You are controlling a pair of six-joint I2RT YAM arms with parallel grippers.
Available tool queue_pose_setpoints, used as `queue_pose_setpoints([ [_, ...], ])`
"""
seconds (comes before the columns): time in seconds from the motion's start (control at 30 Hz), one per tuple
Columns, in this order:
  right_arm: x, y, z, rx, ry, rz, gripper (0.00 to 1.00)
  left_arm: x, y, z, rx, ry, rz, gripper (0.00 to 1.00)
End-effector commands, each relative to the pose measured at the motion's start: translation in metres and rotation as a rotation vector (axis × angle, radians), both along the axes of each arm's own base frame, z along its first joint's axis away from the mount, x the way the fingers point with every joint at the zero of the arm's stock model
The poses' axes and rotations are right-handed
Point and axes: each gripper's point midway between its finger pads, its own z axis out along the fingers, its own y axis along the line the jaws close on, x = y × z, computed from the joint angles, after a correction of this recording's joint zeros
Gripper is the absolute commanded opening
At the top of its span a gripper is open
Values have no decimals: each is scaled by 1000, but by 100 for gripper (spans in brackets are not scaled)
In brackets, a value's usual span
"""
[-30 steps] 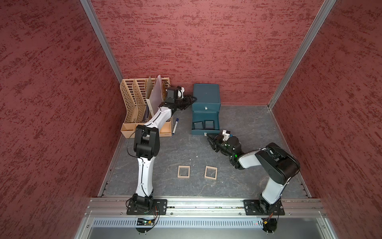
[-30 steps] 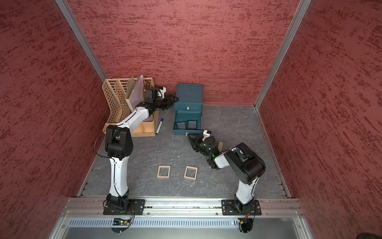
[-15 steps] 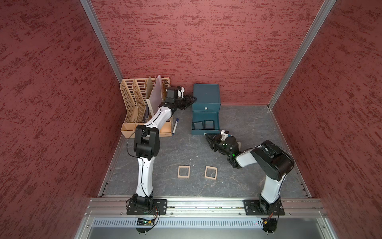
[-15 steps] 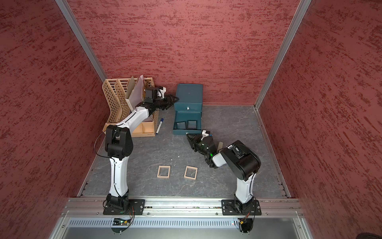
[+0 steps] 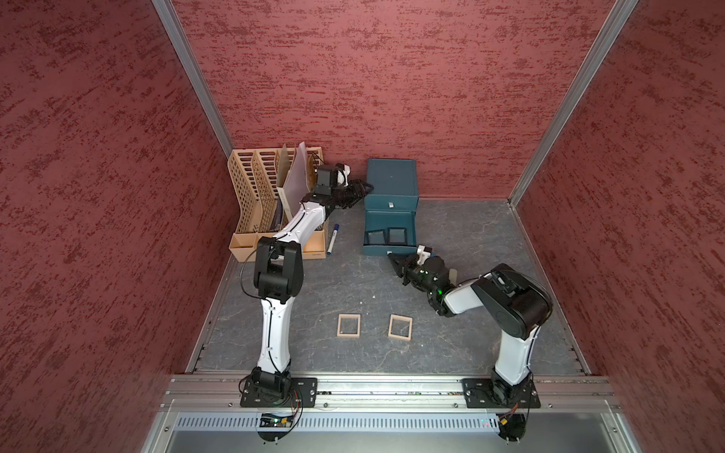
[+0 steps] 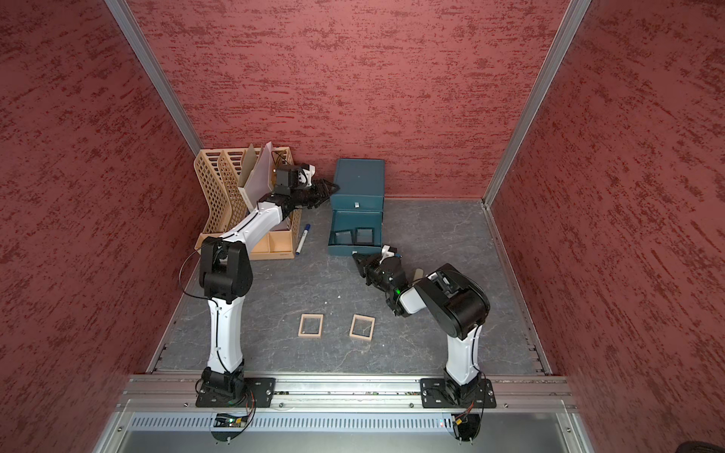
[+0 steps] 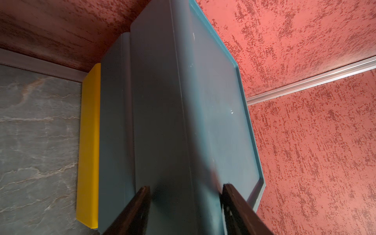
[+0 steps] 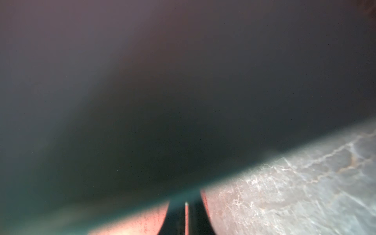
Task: Place the brooch boxes into the drawer by color
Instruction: Close the drawer in the storage box.
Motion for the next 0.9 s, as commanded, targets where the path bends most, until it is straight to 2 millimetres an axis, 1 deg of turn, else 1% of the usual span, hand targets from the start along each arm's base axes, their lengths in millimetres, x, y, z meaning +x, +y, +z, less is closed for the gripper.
queue_pose_setpoints([
  [0.0, 9, 0, 7, 13, -17, -38, 0, -4, -1, -9, 31, 27, -1, 60],
  [0.17, 11, 0, 15, 3, -24, -47, 0, -4, -1, -8, 32, 25, -1, 59],
  [0.57, 18, -2, 25, 4, -37, -67, 0, -5, -2, -8, 31, 27, -4, 59],
  [0.73, 22, -4, 24, -4, -25, -79, 0, -6, -1, -9, 34, 29, -4, 59],
  [0.87, 27, -5, 28, 0, -30, -87, 0, -7, -1, -10, 35, 30, -3, 59],
])
